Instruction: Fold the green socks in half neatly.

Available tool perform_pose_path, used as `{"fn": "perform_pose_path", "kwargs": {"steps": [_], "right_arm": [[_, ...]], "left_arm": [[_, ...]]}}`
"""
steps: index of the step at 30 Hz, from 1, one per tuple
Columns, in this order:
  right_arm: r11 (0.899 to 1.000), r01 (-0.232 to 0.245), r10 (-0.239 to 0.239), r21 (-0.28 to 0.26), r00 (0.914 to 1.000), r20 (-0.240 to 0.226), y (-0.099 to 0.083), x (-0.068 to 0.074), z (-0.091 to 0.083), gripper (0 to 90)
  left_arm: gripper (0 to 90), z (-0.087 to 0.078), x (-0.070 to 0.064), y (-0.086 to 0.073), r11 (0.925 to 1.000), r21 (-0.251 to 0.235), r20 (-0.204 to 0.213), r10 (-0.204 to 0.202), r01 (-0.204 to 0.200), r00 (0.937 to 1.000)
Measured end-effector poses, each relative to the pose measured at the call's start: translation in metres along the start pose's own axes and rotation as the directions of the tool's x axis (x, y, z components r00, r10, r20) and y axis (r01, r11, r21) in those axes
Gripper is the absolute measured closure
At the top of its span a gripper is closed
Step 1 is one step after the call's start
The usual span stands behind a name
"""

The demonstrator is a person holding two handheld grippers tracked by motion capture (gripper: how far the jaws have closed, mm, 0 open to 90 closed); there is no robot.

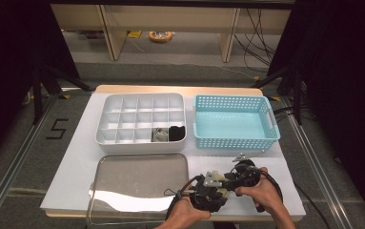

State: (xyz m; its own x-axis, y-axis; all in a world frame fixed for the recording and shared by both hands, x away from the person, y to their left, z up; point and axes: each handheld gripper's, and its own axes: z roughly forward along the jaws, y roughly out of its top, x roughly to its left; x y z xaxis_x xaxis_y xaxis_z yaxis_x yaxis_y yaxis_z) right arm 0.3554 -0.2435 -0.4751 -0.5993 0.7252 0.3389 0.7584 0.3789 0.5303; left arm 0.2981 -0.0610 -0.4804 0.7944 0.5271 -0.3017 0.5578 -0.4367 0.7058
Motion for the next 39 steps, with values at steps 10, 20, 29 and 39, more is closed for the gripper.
{"fn": "perform_pose_path", "kwargs": {"steps": [10,20,29,39], "right_arm": [[1.0,0.012,-0.012,0.003,0.9996,-0.027,0.001,0.0,0.003,59.9],[0.999,0.053,-0.053,-0.003,0.9985,-0.013,0.003,0.007,0.001,71.0],[0.996,0.084,-0.084,-0.042,0.9963,0.019,0.006,0.019,-0.007,71.9],[0.991,0.12,-0.116,-0.067,0.9913,0.062,0.01,0.027,-0.013,71.9]], "left_arm": [[67.3,-0.026,0.0,-0.01,0.9997,-0.021,0.023,0.01,-0.01,0.9997],[58.2,-0.073,0.029,-0.029,0.9969,-0.059,-0.012,-0.053,0.052,0.9985],[47.0,-0.101,0.054,-0.048,0.9944,-0.056,-0.063,-0.093,0.09,0.9937],[38.8,-0.129,0.068,-0.068,0.9878,-0.082,-0.108,-0.141,0.132,0.9841]]}}
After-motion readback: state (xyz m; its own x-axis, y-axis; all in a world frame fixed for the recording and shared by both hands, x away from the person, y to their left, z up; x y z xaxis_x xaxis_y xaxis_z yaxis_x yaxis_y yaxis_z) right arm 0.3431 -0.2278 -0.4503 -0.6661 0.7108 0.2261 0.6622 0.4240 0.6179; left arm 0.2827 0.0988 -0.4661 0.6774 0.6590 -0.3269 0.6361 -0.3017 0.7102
